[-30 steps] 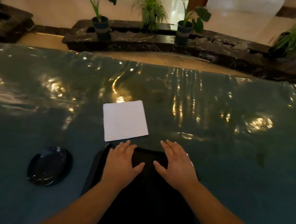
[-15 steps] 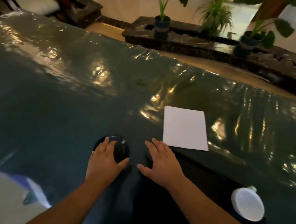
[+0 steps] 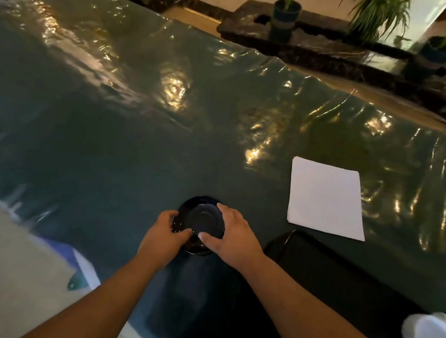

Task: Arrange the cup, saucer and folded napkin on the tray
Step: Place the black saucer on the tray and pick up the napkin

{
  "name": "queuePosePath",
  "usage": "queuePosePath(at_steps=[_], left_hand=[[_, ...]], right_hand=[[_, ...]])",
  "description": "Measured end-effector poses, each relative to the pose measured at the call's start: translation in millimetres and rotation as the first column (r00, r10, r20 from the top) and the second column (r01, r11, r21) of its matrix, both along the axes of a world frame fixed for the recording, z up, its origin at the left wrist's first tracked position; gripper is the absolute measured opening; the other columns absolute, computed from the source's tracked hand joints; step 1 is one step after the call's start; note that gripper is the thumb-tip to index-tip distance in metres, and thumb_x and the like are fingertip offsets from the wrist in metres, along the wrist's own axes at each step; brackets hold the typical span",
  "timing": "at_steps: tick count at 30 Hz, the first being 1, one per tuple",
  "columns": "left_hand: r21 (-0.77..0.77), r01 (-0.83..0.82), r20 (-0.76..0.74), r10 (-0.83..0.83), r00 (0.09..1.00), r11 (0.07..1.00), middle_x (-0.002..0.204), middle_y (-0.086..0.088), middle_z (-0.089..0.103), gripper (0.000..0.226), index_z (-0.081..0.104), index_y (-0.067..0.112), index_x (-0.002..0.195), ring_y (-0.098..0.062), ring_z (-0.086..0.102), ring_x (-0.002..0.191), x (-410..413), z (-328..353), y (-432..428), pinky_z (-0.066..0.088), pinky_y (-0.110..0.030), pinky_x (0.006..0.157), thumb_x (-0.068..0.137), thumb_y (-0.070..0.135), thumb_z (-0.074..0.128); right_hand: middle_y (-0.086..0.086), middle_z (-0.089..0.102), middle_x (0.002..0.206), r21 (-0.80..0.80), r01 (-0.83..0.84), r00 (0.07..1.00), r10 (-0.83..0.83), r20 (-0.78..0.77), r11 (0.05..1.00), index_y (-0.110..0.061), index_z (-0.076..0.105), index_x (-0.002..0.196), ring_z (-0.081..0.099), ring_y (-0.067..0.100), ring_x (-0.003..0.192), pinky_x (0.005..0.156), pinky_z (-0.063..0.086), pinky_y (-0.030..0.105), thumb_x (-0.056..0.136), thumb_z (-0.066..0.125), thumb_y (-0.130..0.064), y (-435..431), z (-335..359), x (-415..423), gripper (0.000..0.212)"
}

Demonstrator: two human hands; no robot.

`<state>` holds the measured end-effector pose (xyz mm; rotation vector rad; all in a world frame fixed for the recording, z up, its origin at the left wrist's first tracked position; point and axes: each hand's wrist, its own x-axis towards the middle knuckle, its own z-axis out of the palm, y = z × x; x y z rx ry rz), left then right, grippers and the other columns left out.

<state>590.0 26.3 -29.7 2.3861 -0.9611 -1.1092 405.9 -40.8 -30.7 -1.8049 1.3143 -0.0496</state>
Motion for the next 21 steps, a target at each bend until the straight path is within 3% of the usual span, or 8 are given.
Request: queuePosePath(at_steps=[3,7,11,15,21], left_hand=[[-0.029,-0.024,0.001,0.024,1.0,0.999,0.124,0.0,0.067,0.071,0.039,0.028,0.147,-0.02,0.063,0.101,-3.8,4.1,-3.4,0.046,-0.036,0.08,0.086,0.037,0.075],[-0.16,0.108,0.038,-0.103,0.994,0.981,0.117,0.012,0.065,0.058,0.051,0.03,0.14,-0.009,0.061,0.097,-28.7,17.1,-5.3,0.047,-0.031,0.077,0.087,0.032,0.073],[-0.255,0.188,0.01,-0.192,0.981,0.948,0.121,0.015,0.063,0.064,0.045,0.037,0.141,-0.007,0.064,0.104,-81.7,30.7,-9.4,0.054,-0.03,0.086,0.084,0.034,0.074],[-0.26,0.322,-0.01,-0.335,0.942,0.91,0.13,0.01,0.06,0.07,0.041,0.04,0.141,-0.01,0.064,0.108,-139.1,33.9,-13.4,0.057,-0.039,0.092,0.079,0.042,0.072],[-0.176,0.52,0.058,-0.519,0.853,0.836,0.151,0.0,0.037,0.085,0.024,0.029,0.158,-0.019,0.055,0.124,-209.4,25.4,-11.8,0.05,-0.038,0.101,0.087,0.045,0.069]], right_hand=[[-0.001,0.036,0.163,0.14,0.247,0.959,-0.262,0.106,0.959,-0.028,0.028,0.16,0.042,0.021,0.143,0.113,0.04,0.038,0.087,0.073,-0.054,-7.5,6.7,2.8,0.089],[0.0,0.045,0.155,-0.009,0.318,0.945,-0.316,0.08,0.948,-0.025,0.039,0.156,0.051,0.021,0.135,0.107,0.044,0.035,0.093,0.068,-0.045,-9.8,22.8,-25.5,0.072],[-0.003,0.053,0.146,-0.051,0.445,0.893,-0.438,0.106,0.894,-0.027,0.047,0.149,0.056,0.015,0.126,0.101,0.046,0.03,0.094,0.067,-0.038,6.3,34.0,-81.0,0.059],[-0.004,0.052,0.149,-0.013,0.58,0.811,-0.575,0.113,0.815,-0.027,0.047,0.15,0.053,0.013,0.131,0.103,0.045,0.029,0.094,0.068,-0.034,28.0,35.8,-142.4,0.059],[-0.005,0.055,0.149,0.014,0.662,0.748,-0.662,0.051,0.75,-0.029,0.045,0.151,0.054,0.013,0.132,0.108,0.046,0.032,0.093,0.067,-0.035,55.7,29.5,-213.4,0.062]])
